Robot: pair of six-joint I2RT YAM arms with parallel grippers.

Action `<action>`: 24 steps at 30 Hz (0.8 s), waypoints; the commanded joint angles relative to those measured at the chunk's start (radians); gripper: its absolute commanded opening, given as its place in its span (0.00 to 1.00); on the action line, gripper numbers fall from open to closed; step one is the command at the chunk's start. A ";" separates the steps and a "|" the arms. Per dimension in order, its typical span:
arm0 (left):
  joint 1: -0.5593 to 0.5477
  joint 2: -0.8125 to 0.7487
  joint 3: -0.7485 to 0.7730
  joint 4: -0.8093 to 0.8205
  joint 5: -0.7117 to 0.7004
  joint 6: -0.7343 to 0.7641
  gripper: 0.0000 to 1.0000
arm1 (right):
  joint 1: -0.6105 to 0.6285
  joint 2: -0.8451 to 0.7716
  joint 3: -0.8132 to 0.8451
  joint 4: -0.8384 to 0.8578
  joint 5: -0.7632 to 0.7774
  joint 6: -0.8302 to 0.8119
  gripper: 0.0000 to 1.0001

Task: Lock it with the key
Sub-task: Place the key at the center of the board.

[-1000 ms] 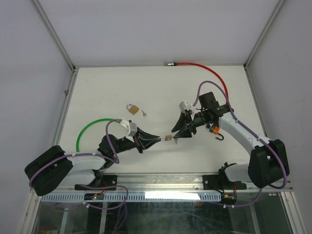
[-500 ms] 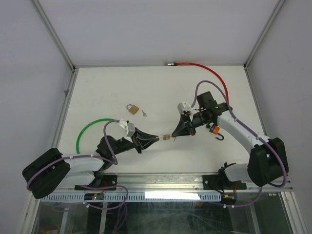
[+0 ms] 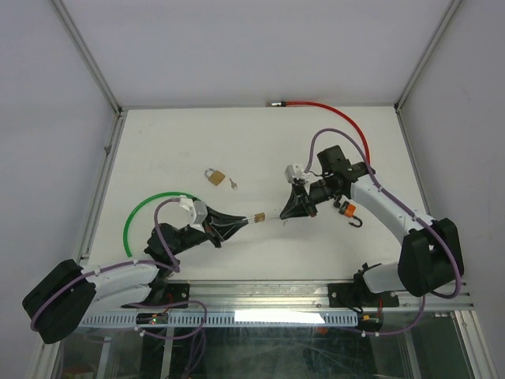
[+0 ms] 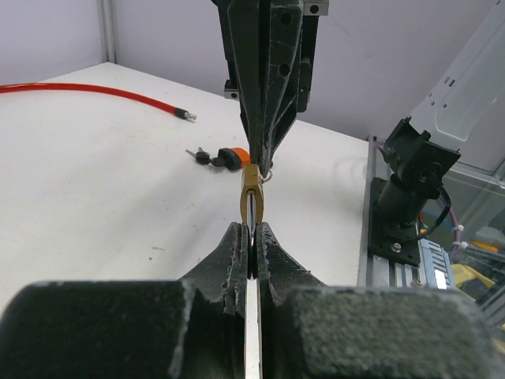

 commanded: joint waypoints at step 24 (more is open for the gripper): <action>0.345 0.715 0.498 -0.060 -0.289 -0.563 0.00 | -0.105 0.559 0.307 0.940 0.395 1.136 0.00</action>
